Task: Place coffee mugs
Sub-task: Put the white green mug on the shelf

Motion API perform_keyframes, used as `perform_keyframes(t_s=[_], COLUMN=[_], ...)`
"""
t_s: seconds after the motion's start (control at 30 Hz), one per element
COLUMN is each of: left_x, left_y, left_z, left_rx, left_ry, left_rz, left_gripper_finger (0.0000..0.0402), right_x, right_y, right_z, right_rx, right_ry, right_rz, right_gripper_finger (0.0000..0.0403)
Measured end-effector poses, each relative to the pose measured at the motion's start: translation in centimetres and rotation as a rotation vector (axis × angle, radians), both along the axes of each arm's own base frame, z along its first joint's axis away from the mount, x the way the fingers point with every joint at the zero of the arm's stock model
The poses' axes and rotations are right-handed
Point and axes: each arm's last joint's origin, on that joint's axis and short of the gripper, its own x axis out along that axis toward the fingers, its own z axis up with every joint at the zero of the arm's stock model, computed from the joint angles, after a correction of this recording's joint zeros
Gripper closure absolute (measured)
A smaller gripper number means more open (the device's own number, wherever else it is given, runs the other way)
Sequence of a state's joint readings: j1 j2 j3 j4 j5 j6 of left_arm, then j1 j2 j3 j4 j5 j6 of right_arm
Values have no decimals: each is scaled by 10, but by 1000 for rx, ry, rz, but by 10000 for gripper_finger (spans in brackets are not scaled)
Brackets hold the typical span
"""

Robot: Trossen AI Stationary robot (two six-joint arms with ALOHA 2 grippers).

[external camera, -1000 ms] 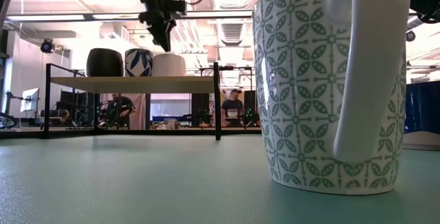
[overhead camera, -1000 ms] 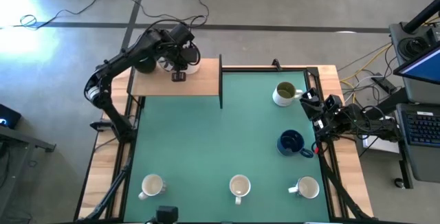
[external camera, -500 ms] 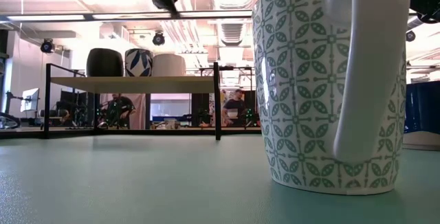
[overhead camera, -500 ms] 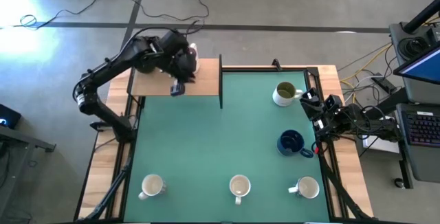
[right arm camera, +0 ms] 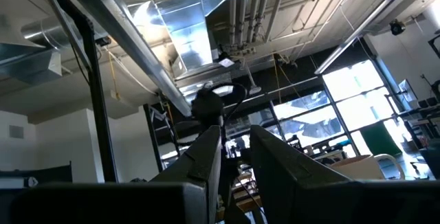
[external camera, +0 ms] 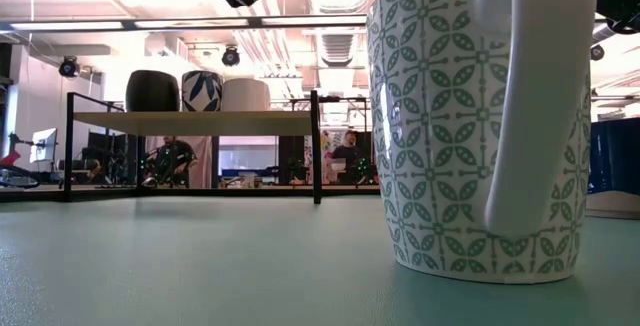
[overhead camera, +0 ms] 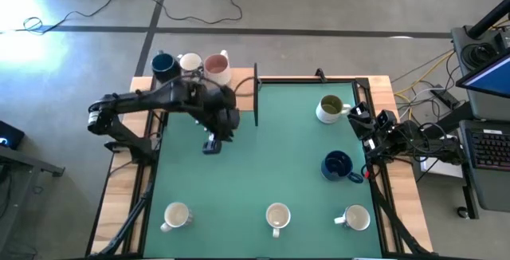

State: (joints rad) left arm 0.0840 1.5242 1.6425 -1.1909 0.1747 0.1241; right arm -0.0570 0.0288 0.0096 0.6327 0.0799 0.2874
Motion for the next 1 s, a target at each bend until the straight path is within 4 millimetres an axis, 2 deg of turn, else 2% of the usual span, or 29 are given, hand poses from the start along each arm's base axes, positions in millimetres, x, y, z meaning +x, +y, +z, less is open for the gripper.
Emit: perform_keyframes(t_s=[0.13, 0.27, 0.5, 0.63, 0.83, 1.0], left_x=[-5, -23, -63, -79, -83, -80], left_y=[-22, -38, -38, -37, -37, -38], left_z=[-6, -9, -8, -22, -49, -71], left_rx=[35, 46, -53, -108, -139, -124], left_ry=[32, 17, -203, -343, -564, -658], left_rz=[55, 108, 279, 316, 302, 260], left_gripper_finger=[338, 338, 338, 338, 338, 338], right_x=[0, 0, 0, 0, 0, 0], right_y=[0, 0, 0, 0, 0, 0], right_z=[0, 0, 0, 0, 0, 0], right_rx=[0, 0, 0, 0, -26, 17], right_ry=[0, 0, 0, 0, 4, -3], right_rz=[0, 0, 0, 0, -19, 14], right_gripper_finger=[335, 335, 335, 335, 335, 335])
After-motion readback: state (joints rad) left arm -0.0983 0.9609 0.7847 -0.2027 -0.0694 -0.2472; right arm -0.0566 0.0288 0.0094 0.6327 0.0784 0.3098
